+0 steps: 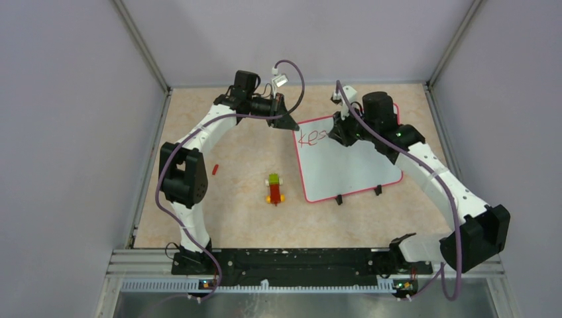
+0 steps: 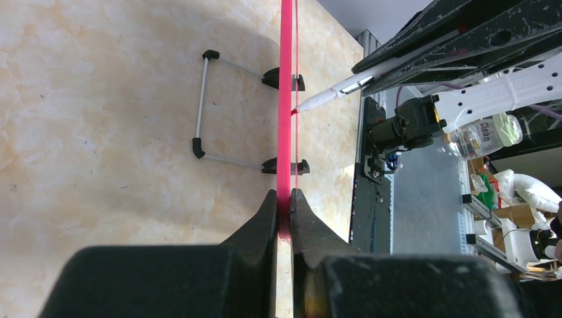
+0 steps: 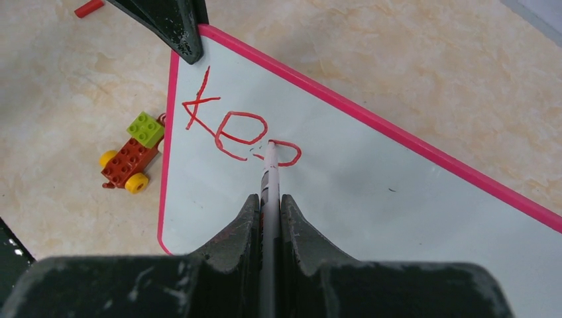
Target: Write a sentence on the whiteboard
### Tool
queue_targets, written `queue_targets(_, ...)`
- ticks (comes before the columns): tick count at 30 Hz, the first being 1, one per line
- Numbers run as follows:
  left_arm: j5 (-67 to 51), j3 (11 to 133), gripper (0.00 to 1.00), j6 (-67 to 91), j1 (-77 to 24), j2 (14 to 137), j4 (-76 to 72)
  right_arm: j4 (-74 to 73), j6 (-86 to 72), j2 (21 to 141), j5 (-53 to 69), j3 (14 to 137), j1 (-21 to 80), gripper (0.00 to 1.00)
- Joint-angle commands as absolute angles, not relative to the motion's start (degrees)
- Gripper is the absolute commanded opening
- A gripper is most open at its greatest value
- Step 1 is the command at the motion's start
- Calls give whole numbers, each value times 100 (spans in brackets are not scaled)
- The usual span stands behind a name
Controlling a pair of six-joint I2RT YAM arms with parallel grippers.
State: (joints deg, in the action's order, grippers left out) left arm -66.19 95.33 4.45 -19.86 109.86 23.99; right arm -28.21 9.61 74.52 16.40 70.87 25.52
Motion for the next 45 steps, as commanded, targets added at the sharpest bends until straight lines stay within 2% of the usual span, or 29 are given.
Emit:
queue_targets(1, -6815, 9479, 0, 317, -2021, 10665, 2233, -2594, 960, 7460, 1583, 6927, 2602, 0)
queue_targets(13, -6803, 9478, 0, 320, -2020, 10655, 2241, -2657, 1020, 7161, 1470, 6505, 2536, 0)
queue_targets(33, -6820, 9466, 0, 371, -2022, 10613, 2198, -3033, 1171, 6985, 1433, 7331, 2309, 0)
queue_targets(45, -6792, 9445, 0, 349, -2030, 10595, 2198, -2919, 1233, 7242, 1314, 7189, 2306, 0)
